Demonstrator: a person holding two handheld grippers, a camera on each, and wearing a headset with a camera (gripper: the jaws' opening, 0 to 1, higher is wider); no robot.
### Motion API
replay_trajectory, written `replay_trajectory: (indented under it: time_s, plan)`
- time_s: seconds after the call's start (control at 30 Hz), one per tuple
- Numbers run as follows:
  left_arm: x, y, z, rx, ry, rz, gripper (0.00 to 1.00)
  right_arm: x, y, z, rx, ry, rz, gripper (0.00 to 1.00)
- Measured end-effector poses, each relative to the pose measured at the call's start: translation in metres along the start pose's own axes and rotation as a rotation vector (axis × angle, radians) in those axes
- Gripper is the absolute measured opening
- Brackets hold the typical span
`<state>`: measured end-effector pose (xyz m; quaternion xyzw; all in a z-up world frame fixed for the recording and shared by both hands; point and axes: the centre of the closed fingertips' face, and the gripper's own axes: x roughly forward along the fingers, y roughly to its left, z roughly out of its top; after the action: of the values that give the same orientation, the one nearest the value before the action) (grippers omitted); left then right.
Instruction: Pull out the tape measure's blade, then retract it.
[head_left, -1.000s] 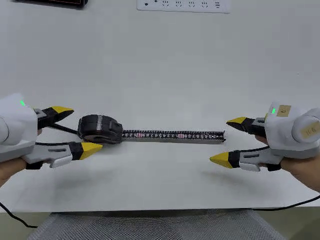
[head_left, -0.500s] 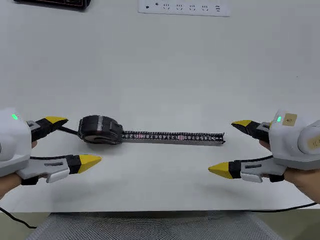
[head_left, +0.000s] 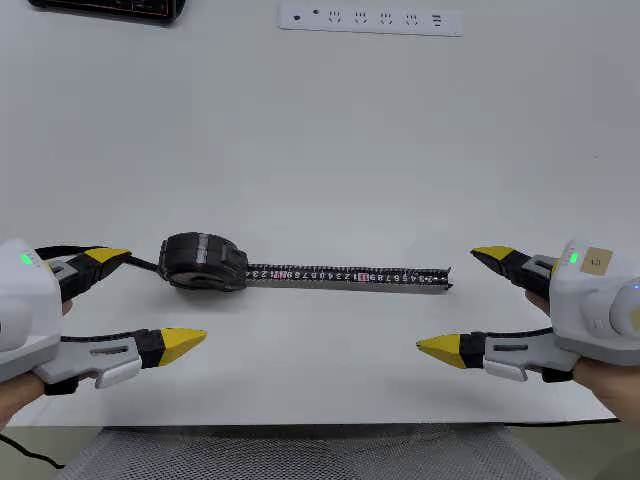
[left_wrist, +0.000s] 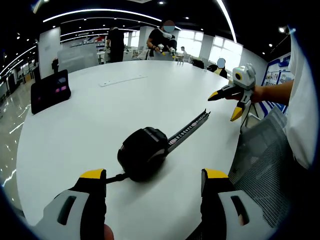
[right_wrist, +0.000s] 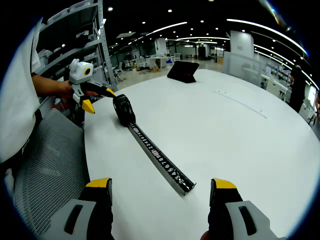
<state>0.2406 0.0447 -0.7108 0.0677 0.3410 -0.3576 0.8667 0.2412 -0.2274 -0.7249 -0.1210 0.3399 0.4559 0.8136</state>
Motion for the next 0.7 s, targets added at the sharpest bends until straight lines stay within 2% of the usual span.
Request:
replay_trajectory:
  time_s: [0.07,0.2,0.7]
  plan:
    - [-0.001,0.0,-0.001,-0.009,-0.009,0.006,0.75,0.001,-0.001,-0.002,0.006,-0.003,-0.007,0.79]
    - [-0.002,-0.002,-0.008,-0.012,0.003,0.011,0.75,0.0,0.001,-0.006,0.013,-0.01,-0.022,0.8]
    - [-0.006,-0.007,-0.016,-0.05,-0.022,0.024,0.78,-0.004,0.003,-0.019,0.046,-0.009,-0.042,0.83]
